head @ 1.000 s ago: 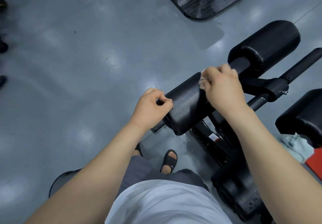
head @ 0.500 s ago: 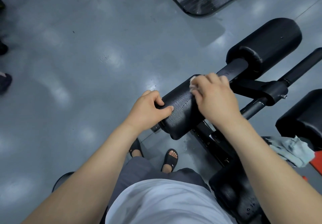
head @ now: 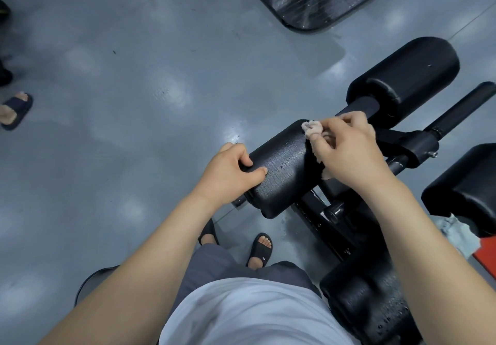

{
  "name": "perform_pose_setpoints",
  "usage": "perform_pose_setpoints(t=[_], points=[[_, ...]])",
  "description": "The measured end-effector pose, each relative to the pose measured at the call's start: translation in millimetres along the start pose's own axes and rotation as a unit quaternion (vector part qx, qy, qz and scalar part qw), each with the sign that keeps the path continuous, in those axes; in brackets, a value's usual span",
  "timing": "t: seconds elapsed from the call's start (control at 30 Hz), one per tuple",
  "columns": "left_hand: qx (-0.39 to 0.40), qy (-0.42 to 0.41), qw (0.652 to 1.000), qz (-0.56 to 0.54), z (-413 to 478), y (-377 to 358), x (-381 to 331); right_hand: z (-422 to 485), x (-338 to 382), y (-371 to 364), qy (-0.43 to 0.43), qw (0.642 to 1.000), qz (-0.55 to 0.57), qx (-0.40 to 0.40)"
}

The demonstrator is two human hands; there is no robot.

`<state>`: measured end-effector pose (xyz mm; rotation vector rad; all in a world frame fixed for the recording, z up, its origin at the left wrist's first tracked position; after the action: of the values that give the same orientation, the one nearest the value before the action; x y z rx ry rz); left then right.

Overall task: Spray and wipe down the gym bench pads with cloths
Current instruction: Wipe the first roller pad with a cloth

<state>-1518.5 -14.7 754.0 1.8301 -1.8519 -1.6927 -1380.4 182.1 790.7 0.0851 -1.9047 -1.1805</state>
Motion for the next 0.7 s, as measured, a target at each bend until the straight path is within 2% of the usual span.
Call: perform_pose_setpoints(t=[0.07,0.27,0.47,0.7], points=[[-0.003,-0.004,1.000,0.002,0,-1,0,-1,-5,2,-0.013,1.000,0.002,-0.012],[-0.010,-0.005,1.000,0.007,0,-2,0,-8,-6,0,0.052,0.999,-0.005,0.013],[-0.015,-0.019,1.000,0.015,-2,-5,2,-3,2,-8,0.056,0.997,-0.049,-0.032],[-0.018,-0.020,0.999,-0.020,-2,-3,5,-51,34,-42,0.151,0.984,-0.008,0.088]])
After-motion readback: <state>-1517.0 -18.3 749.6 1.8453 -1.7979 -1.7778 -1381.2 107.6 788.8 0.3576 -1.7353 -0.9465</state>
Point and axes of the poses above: each hand's wrist, its own z-axis towards the middle knuckle, its own y-axis out of the back of the hand, x = y × z, the point moved 1 cm from there along z, towards the middle knuckle, and after that the axes turned 9 degrees about z, right-handed, at the moved point
